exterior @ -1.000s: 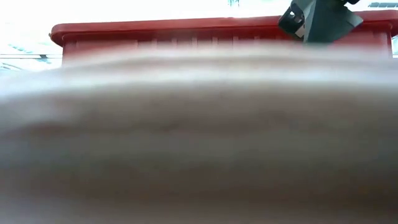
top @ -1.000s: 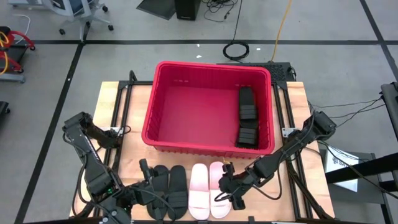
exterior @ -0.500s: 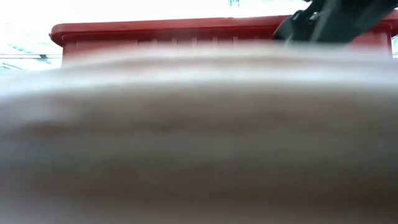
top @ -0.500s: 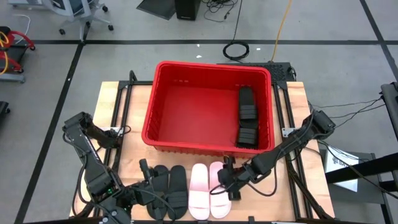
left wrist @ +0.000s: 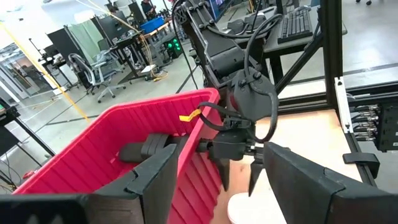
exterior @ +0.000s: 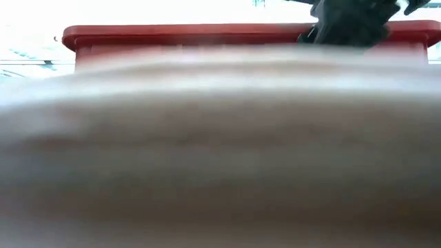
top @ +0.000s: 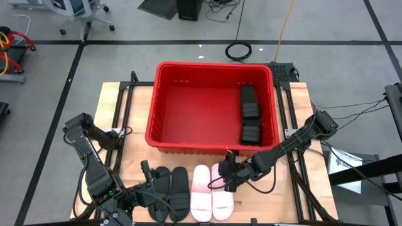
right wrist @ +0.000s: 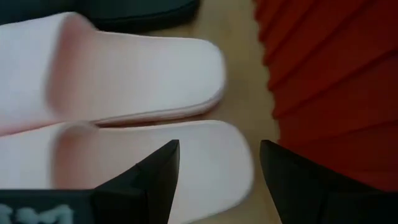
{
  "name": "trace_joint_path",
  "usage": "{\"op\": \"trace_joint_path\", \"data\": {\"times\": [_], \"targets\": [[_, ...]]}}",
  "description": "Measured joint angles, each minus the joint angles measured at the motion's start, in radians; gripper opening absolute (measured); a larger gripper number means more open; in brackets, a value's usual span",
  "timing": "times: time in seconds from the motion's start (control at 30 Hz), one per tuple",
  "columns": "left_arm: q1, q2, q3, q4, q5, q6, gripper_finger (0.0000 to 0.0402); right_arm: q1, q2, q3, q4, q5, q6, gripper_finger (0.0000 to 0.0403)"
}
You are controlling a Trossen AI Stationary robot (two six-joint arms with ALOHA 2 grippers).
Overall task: Pick and place slides into bin
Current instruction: Put the pink slide into the red bin
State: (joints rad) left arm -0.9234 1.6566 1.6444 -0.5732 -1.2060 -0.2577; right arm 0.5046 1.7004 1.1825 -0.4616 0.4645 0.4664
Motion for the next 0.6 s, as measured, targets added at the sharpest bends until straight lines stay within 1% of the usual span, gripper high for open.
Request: {"op": "trace_joint_path", "data": {"times": [0.2,0.33,0.47,0.6], "targets": [[0.000,0.000,0.000,0.000,0.000,0.000,0.0241,-0.009,0.001,-0.003,-0.015,0.125,0.019,0.0212],[0.000,0.000,0.000,0.000,0.000,0.000,0.0241,-0.017,0.001,-0.004,-0.017,0.157,0.022,0.0212],[0.000,0.000,0.000,0.001,0.000,0.000,0.0241,-0.024,0.001,-0.018,0.009,0.153,0.018,0.0212],[0.000,0.000,0.000,0.001,0.000,0.000,0.0241,-0.027,0.000,-0.033,0.074,0.043,-0.019,0.0212]]}}
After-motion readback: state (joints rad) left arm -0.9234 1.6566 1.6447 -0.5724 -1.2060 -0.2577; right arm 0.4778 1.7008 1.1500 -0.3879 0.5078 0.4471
